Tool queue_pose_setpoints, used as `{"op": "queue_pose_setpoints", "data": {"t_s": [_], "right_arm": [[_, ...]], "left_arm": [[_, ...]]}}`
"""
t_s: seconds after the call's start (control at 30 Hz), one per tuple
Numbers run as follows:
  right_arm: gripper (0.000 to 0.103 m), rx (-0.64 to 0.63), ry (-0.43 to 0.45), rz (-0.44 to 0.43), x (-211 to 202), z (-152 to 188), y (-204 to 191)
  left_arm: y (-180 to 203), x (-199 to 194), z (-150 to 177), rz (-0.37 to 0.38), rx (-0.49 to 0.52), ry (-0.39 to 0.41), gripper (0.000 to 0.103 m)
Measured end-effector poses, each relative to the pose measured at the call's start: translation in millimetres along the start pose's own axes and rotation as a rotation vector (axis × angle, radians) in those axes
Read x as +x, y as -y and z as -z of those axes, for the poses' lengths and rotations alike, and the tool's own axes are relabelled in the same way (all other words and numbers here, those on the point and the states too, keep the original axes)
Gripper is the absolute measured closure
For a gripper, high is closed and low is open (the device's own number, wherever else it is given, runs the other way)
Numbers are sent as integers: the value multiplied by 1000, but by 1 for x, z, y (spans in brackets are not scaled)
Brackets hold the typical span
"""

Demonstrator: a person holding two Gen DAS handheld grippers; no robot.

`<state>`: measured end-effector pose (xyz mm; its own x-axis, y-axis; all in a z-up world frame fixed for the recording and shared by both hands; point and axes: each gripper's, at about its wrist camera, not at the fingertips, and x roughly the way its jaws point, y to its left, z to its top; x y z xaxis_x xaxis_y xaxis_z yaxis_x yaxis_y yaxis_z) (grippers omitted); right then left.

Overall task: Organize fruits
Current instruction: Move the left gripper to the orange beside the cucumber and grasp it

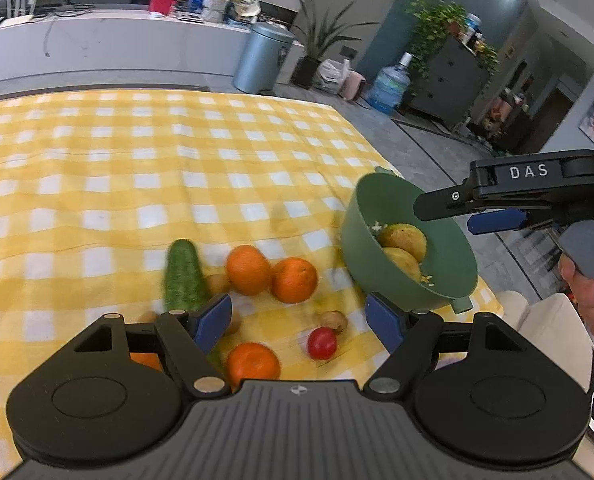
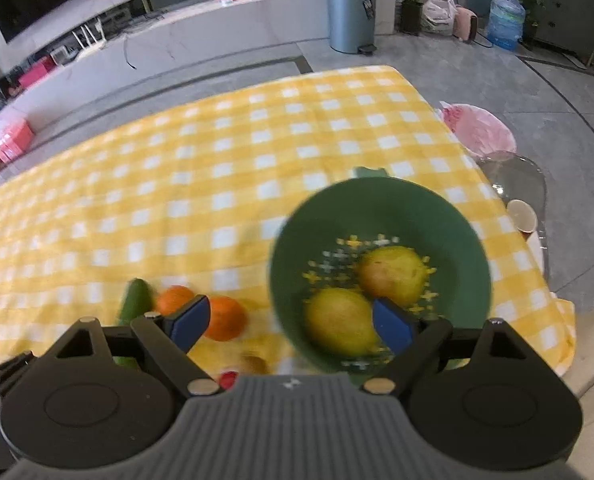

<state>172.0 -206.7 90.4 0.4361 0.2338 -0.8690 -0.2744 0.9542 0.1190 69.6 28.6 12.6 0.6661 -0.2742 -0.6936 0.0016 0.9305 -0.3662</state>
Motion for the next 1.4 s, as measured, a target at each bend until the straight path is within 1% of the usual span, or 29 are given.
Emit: {"op": "queue_pose_setpoints", "data": {"t_s": [0.07, 0.2, 0.3, 0.4, 0.47, 0.57, 0.63, 0.67, 0.7, 0.77, 0.87, 0.97, 1.03, 1.1, 1.4], "right_arm": [[19, 2, 20, -24, -4, 3, -9], [27, -12, 73, -68, -12, 14, -33], [27, 12, 80, -132, -12, 23, -46], [27, 40, 76, -179, -8, 34, -58], [27, 54, 71, -202, -5, 43, -65], [27, 127, 74, -237, 2, 63, -71], [31, 144, 44, -259, 14, 75, -78], [38, 141, 24, -261, 19, 78, -81], [44, 136, 3, -256, 25, 83, -85], [45, 138, -3, -229, 33, 90, -89], [52, 138, -6, -152, 46, 98, -94], [56, 152, -17, -116, 58, 104, -95], [57, 167, -26, -101, 66, 108, -95], [62, 182, -39, -98, 73, 109, -95], [62, 228, -92, -116, 93, 109, -91]], "left_arm": [[-4, -11, 1, -23, -17, 7, 13], [-14, -32, 2, -69, -47, 22, 13], [-24, -44, 5, -112, -71, 18, 13], [-36, -50, 13, -191, -103, -17, 13], [-46, -53, 19, -214, -135, -37, 13], [-58, -55, 30, -236, -173, -64, 14], [-63, -56, 36, -244, -184, -71, 14], [-66, -55, 37, -246, -189, -73, 14], [-69, -56, 39, -246, -195, -71, 14], [-73, -54, 41, -243, -207, -70, 14], [-78, -46, 45, -248, -220, -83, 14], [-81, -38, 47, -284, -214, -107, 14], [-82, -33, 48, -291, -215, -122, 14], [-85, -31, 49, -283, -222, -129, 14], [-92, -26, 49, -262, -245, -137, 14]]}}
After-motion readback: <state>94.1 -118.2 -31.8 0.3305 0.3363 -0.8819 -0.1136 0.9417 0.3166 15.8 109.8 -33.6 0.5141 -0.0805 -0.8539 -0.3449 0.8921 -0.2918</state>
